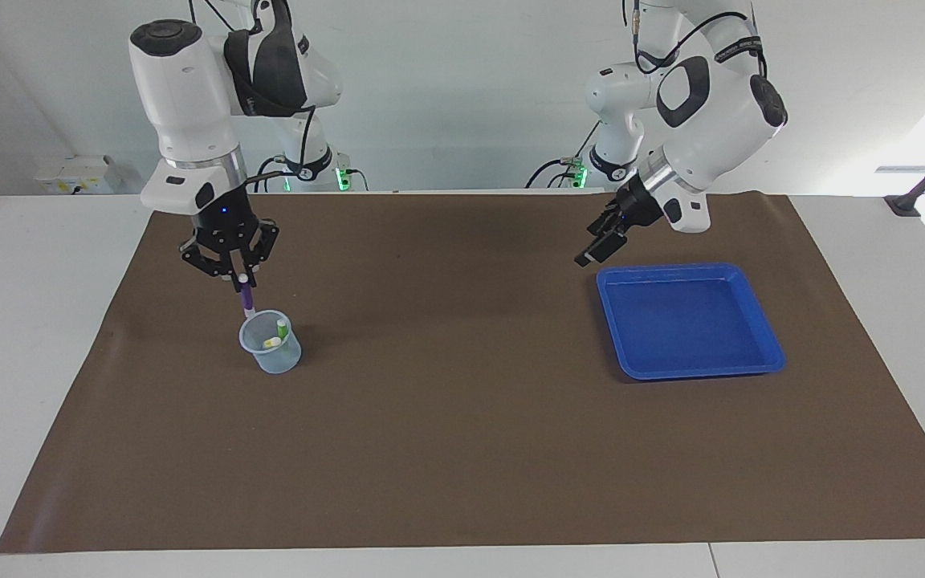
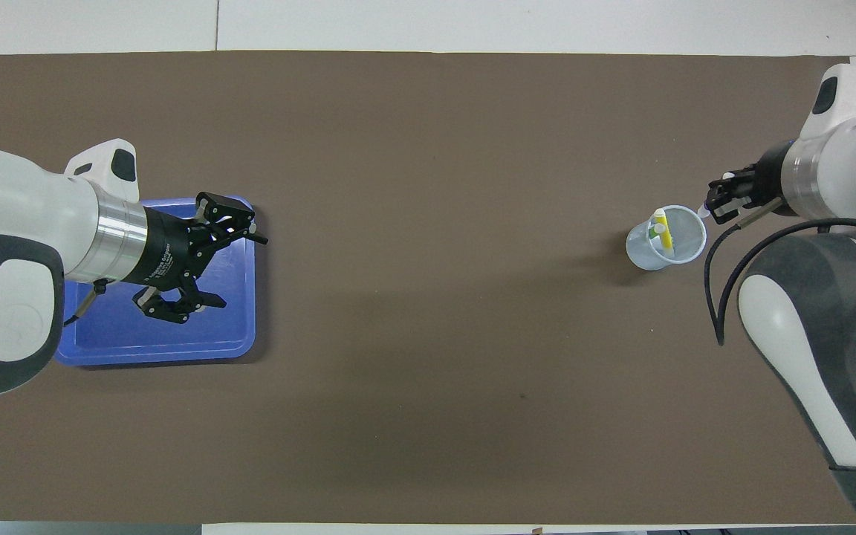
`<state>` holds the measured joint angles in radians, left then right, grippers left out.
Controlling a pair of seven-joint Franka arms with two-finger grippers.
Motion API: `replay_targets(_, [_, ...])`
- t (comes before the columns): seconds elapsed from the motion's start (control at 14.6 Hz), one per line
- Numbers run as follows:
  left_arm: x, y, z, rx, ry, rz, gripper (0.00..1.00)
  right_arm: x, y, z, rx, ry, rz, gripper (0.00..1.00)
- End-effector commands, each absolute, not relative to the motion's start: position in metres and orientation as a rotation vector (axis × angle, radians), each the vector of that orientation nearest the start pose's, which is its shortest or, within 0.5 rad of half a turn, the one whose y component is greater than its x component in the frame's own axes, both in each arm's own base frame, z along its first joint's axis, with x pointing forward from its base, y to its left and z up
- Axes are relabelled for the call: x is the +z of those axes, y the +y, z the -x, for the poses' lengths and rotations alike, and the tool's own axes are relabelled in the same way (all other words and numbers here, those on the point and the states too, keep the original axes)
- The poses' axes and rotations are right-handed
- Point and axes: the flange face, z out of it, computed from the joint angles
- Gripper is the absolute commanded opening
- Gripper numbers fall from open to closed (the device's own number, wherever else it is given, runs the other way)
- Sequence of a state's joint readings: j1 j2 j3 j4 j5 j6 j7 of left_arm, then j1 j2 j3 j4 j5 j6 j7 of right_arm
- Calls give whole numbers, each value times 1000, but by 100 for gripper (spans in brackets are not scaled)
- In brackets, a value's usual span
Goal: Transfer and insert pens with both arms
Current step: 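Insert the purple pen into the cup with the right gripper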
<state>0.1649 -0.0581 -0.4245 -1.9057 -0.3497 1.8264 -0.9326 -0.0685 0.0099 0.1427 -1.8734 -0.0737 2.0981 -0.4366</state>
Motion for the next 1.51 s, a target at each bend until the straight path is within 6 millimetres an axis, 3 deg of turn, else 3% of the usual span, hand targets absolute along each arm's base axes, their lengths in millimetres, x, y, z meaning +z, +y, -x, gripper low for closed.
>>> replay_targets(0.0, [536,-169,-540,266,-837,3119,100,495,35,-593,-276,-849,3109,0])
replay_targets(0.14, [555,-157,-536,236,-505,3080,100,492,32,-590,-261,-778,3107,0])
replay_targets(0.41, [611,-103,-529,310,-70,3099,100,472,33,-581,-208,-656,3079,0])
replay_targets(0.55, [624,-91,-518,358,188,3066,100,464,21,-578,-196,-548,3037,0])
replay_targets(0.69, [635,-88,-508,326,283,3061,100,461,20,-578,-190,-540,3031,0])
replay_targets(0.75, [626,-84,-510,333,263,3062,100,462,20,-578,-193,-547,3030,36])
replay_targets(0.82, [621,-84,-516,278,262,3073,100,464,21,-580,-197,-549,3030,95])
replay_targets(0.89, [622,-81,-522,211,250,3087,100,472,20,-584,-209,-546,3032,100])
replay_targets(1.03, [621,-82,-530,163,240,3094,100,496,17,-589,-247,-551,3044,100])
replay_targets(1.17, [616,-81,-539,156,229,3110,100,533,11,-588,-179,-574,3073,100])
replay_targets(1.3, [606,-86,-552,144,225,3122,100,572,7,-579,-98,-583,3097,100])
replay_targets(1.44, [610,-84,-550,113,226,3125,100,601,4,-560,-54,-561,3111,100])
